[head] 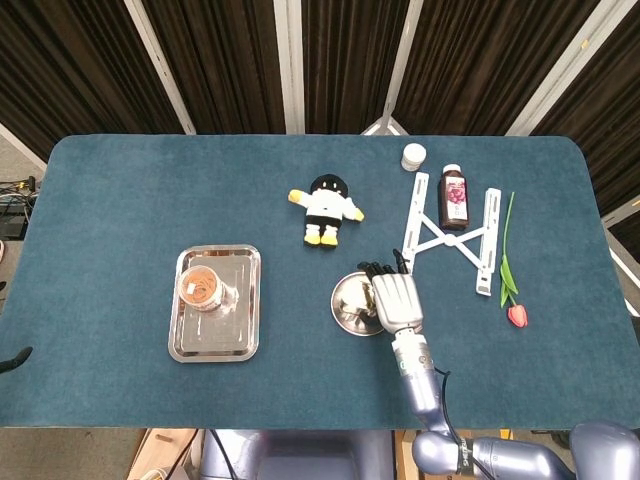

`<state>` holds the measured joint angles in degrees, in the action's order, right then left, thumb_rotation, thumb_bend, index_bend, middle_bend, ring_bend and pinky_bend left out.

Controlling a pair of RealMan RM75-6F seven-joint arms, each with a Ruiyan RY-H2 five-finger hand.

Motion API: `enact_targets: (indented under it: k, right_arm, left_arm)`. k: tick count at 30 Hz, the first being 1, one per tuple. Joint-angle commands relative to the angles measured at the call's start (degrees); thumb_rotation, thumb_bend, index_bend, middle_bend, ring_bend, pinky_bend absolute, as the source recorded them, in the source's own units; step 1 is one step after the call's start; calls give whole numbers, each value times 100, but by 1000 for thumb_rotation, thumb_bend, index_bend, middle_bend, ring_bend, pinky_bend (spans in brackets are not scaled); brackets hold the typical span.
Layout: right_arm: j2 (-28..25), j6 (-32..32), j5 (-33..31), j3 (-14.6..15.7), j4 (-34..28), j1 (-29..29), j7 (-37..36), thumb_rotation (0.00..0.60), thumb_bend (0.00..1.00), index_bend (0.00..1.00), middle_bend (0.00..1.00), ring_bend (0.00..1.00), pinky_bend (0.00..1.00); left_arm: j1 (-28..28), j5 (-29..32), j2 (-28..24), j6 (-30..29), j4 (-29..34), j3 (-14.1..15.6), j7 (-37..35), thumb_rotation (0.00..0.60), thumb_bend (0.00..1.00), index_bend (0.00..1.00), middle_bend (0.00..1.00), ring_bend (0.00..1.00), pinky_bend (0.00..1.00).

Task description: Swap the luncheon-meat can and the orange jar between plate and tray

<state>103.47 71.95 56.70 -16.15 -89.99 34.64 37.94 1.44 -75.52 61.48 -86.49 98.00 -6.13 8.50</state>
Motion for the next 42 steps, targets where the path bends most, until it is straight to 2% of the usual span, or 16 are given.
enact_targets:
  k: [1,6,15,22,26,33,38,42]
  right_arm:
    - [48,22,2,19,80,28,4,600,142,333,379,401,73]
    - [115,2,-1,19,199,75,-36,600,195,453,458,470,111]
    - [330,25,-7,10,494,167,-15,600,273,537,520,538,143]
    - [387,79,191,-99,564,259,-170,600,284,546,547,569,151]
    - [368,24,248,-337,394,526,73,600,284,546,547,573,151]
    - [594,-190,-37,-742,350,1028,423,600,284,546,547,574,151]
    - [997,-486,-359,-923,825,1491,611,600,285,546,547,574,151]
    - [1494,-828,-542,-1042,1651,1908,437,600,285,546,547,574,151]
  left_arm:
    - [4,12,1,8,12,3,17,600,203,145,0,0,0]
    - [6,54,-7,21,41,2,36,600,203,158,0,0,0]
    - [11,152,-52,52,71,-31,-27,600,204,158,0,0,0]
    - [20,221,-86,98,79,-44,-71,600,204,159,0,0,0]
    - [38,338,-103,152,67,-81,-87,600,204,159,0,0,0]
    - [36,484,-142,164,46,-145,-146,600,206,159,0,0,0]
    - [24,552,-164,154,18,-173,-182,600,206,159,0,0,0]
    - [22,664,-243,231,2,-207,-295,600,207,159,0,0,0]
